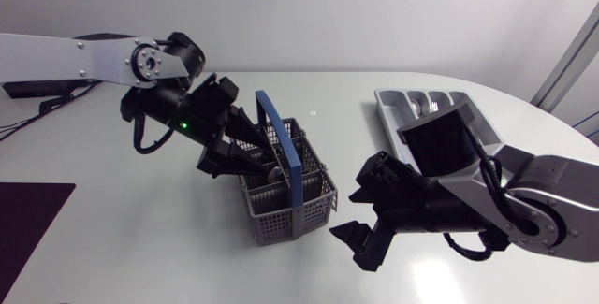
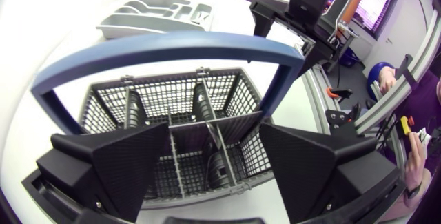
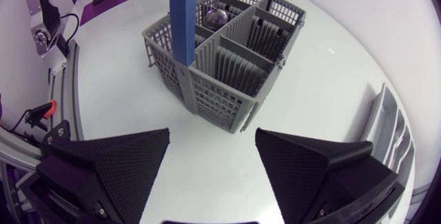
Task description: Unload the cutlery basket into the drawer organizer.
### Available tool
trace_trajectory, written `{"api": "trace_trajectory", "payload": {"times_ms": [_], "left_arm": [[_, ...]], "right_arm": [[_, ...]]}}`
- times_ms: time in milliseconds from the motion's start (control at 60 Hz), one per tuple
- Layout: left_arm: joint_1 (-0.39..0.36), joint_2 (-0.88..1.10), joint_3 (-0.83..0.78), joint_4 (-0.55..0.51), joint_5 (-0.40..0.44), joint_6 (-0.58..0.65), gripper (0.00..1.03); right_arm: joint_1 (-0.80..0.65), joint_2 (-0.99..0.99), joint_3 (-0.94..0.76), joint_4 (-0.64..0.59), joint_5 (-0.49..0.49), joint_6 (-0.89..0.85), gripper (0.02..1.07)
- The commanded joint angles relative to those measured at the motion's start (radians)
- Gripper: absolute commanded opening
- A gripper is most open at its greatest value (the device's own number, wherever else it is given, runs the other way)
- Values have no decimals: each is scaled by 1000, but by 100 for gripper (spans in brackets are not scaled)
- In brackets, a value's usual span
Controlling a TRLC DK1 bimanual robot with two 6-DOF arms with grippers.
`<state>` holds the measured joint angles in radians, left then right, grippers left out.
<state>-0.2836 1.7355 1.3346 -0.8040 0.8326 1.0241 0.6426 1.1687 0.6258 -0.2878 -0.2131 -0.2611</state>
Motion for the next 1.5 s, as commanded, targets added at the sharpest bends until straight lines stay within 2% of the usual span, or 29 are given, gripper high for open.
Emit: {"api": "trace_trajectory", "payload": {"times_ms": [0, 217, 333, 533, 617, 783, 1200, 1350, 1483], "left_arm": [[29, -53, -46, 43, -6, -50, 99], [116, -97, -101, 310, -145, -249, 99], [182, -39, -107, 522, -219, -380, 99], [184, 147, -51, 651, -395, -404, 97], [175, 230, -2, 657, -435, -406, 96], [172, 274, 23, 643, -434, -401, 96], [172, 122, -160, 597, -288, -292, 96], [167, 42, -226, 549, -239, -242, 96], [144, -34, -301, 534, -236, -219, 96]], "right_arm": [[9, -6, -24, 1, 0, 19, 92], [11, -1, -20, 4, 0, 19, 92], [31, 14, -15, 10, 27, 19, 92], [54, 59, -8, 27, 70, 16, 92], [58, 75, -5, 42, 89, 16, 92], [57, 137, 9, 90, 121, 14, 92], [-52, 273, 115, 157, 159, 6, 92], [-96, 304, 150, 157, 169, -9, 92], [-146, 345, 192, 159, 169, -27, 92]]}}
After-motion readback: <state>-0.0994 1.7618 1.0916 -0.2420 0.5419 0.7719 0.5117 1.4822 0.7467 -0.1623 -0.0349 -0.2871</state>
